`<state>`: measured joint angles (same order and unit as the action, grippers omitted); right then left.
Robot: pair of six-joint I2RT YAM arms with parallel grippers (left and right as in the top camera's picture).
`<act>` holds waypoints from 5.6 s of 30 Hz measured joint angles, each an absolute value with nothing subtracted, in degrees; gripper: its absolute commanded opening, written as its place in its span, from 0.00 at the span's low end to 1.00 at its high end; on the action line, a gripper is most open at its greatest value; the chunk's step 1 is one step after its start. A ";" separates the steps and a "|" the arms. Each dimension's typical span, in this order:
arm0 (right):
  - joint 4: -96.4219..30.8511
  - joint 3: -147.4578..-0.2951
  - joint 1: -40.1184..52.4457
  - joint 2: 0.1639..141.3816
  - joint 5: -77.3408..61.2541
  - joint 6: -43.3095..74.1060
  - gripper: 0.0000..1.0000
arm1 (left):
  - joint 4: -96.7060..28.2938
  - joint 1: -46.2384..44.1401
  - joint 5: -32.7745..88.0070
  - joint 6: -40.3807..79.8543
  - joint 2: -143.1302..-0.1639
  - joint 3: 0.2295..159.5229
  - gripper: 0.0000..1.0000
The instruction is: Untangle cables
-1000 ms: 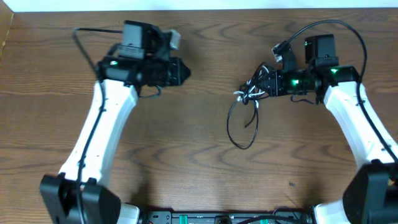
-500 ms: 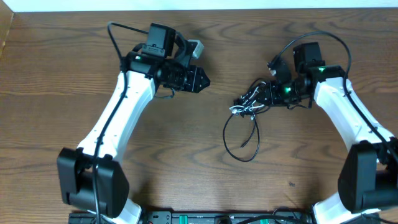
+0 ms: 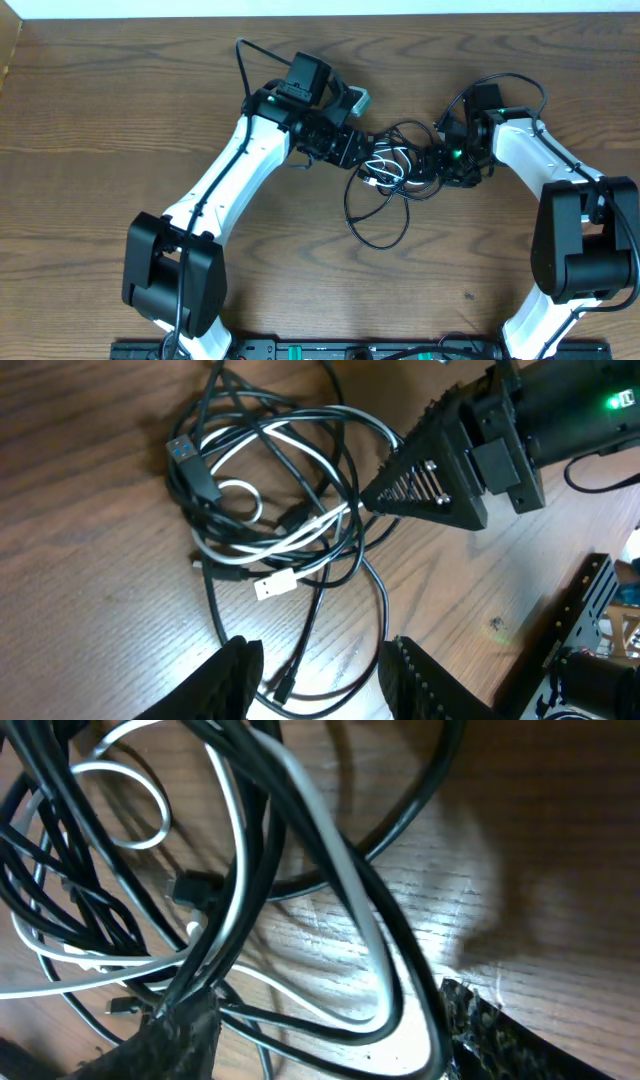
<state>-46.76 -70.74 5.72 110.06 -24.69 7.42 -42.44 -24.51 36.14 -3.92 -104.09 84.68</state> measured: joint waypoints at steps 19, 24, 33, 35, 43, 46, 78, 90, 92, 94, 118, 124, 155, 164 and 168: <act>-46.72 -70.74 5.04 110.08 -24.38 7.44 0.70 | -33.10 -30.22 32.84 6.72 -113.47 84.68 0.59; -46.72 -70.74 5.04 110.08 -24.38 7.44 0.71 | -33.08 -30.22 30.26 1.69 -113.60 84.68 0.60; -46.72 -70.74 5.04 110.08 -24.38 7.44 0.72 | -33.08 -30.33 28.75 -6.42 -114.48 84.68 0.60; -46.72 -70.74 5.06 110.08 -24.38 7.44 0.72 | -33.10 -30.59 28.49 -8.12 -114.67 84.68 0.59; -46.68 -70.74 5.06 110.08 -24.38 7.44 0.72 | -29.41 -32.77 28.14 -12.32 -115.13 84.68 0.45; -46.65 -70.74 5.06 110.08 -24.38 7.44 0.72 | -27.97 -32.80 27.86 -12.93 -116.60 84.68 0.29; -43.00 -70.70 5.06 110.08 -29.76 4.84 0.68 | -42.50 -21.15 16.40 5.80 -89.86 85.21 0.08; -40.25 -80.12 8.08 106.83 -45.56 -6.79 0.83 | -32.29 -21.15 27.31 9.26 -88.44 85.10 0.08; -39.46 -81.17 8.82 105.84 -46.15 -7.57 0.83 | -31.94 -21.15 27.62 9.96 -87.72 85.10 0.08; -39.20 -81.78 9.65 105.08 -46.65 -8.82 0.82 | -31.42 -21.15 28.05 10.87 -86.32 85.10 0.08; -38.72 -81.12 17.47 108.40 -39.35 -17.52 0.56 | -29.87 -21.15 31.62 14.85 -81.10 85.10 0.07; -36.73 -81.28 15.90 108.38 -42.76 -12.27 0.62 | -23.00 -21.10 31.62 14.87 -81.10 86.35 0.07; -45.82 -84.95 13.85 101.54 -33.71 -9.15 0.69 | -35.81 -24.45 31.18 9.98 -81.91 93.69 0.07; -46.28 -84.95 12.53 101.54 -25.71 -0.97 0.69 | -37.19 -26.72 31.05 8.84 -90.70 93.69 0.08; -46.92 -84.95 12.19 101.54 -24.36 0.40 0.69 | -37.10 -27.90 28.64 8.36 -96.14 93.69 0.22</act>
<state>-46.92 -84.95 12.19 101.54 -24.36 0.40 -37.10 -27.90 28.64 8.36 -96.14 93.69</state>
